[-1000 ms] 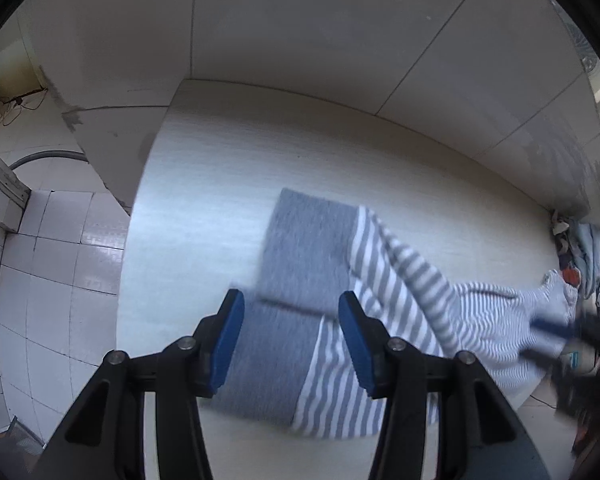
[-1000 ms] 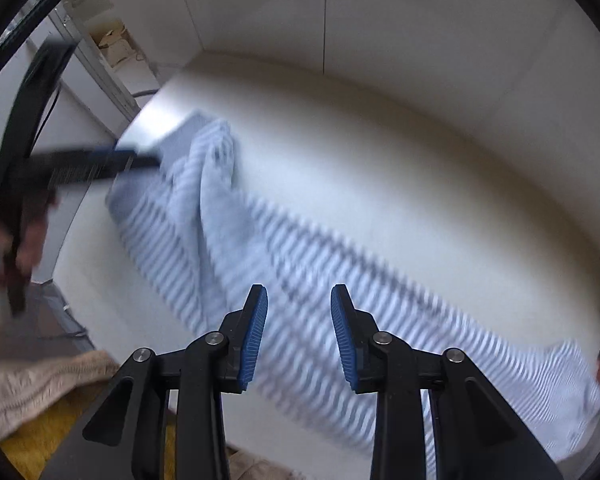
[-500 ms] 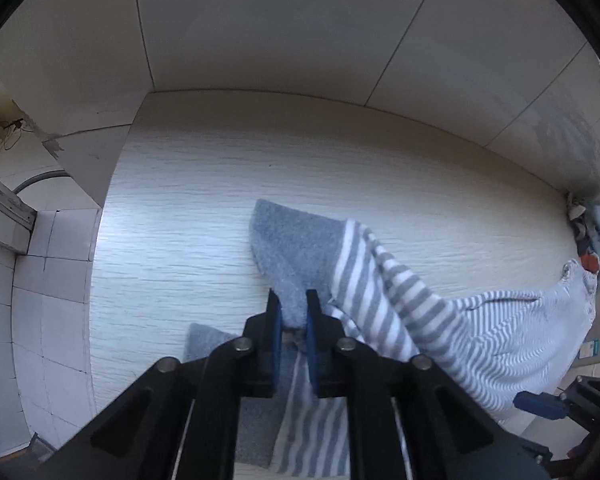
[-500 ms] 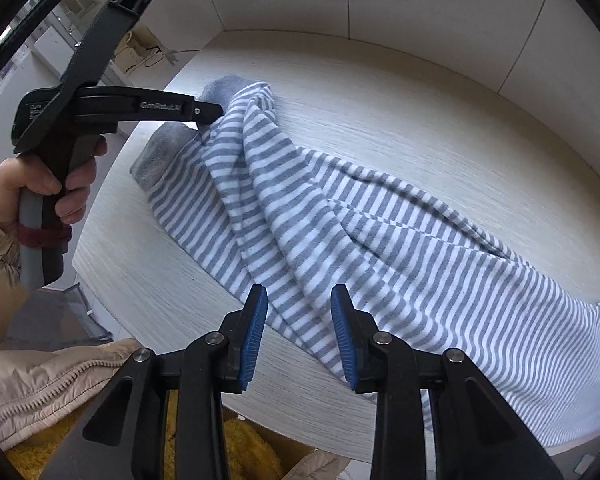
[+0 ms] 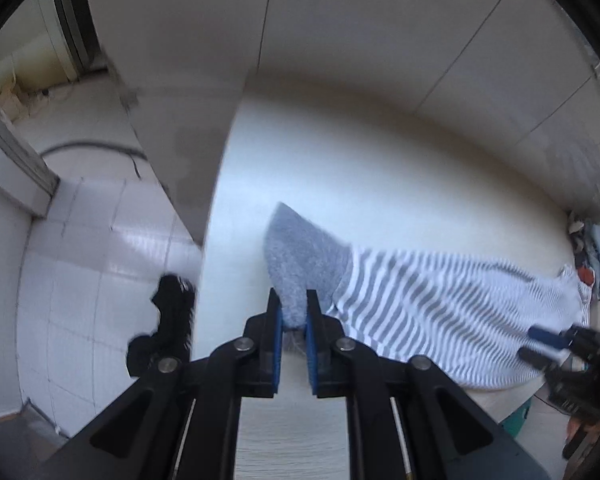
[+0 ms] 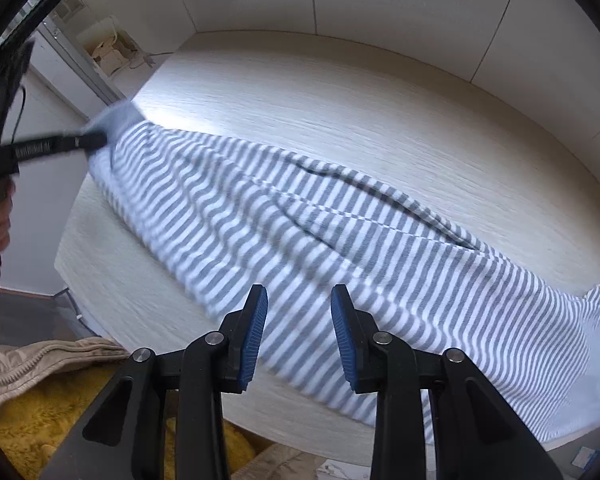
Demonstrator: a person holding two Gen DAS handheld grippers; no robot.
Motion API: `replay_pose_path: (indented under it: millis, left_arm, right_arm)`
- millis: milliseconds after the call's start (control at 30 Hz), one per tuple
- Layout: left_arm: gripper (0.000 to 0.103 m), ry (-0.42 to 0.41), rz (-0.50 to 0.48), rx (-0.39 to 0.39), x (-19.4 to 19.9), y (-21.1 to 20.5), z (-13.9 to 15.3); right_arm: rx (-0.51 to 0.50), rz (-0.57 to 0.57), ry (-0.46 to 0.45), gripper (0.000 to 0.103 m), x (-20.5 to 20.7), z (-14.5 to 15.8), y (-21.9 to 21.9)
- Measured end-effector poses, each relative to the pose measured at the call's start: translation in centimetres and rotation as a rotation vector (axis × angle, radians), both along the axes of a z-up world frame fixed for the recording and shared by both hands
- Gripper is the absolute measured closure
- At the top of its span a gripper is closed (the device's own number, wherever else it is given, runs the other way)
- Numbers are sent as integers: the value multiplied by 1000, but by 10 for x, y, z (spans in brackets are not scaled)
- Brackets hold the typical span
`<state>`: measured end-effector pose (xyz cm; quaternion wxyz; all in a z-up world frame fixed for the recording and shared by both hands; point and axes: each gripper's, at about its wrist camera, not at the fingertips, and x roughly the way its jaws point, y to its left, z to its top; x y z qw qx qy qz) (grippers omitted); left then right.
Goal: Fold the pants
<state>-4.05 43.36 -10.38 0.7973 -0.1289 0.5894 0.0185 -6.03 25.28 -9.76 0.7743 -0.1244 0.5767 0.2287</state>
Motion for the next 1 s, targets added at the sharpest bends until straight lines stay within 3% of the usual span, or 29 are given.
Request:
replay_pose_path:
  millis: [200,333,533,733,867,1000]
  left_arm:
    - [77,4,55,7,-15,15,0]
    - [77,-46,61,49,-16,11,22]
    - [73,-94,2,-15,-1,-17,37]
    - [73,-23,-68,-15,16,-57,4]
    - [73,5,-45,30,16,-71,-10]
    - [73,7,-15,34,16,-72,-10]
  right_arm:
    - [-33,20,-17,69,9,8,-20]
    - [-96,20,-45,69,30,14,-50]
    - [-183,116,-55,69,60,7,-74]
    - [-222,278,-33,69,77,-9,-68]
    - [-194,352,-13,69,87,-14,-68]
    - [-259,396,-8,69,94,-25,-86]
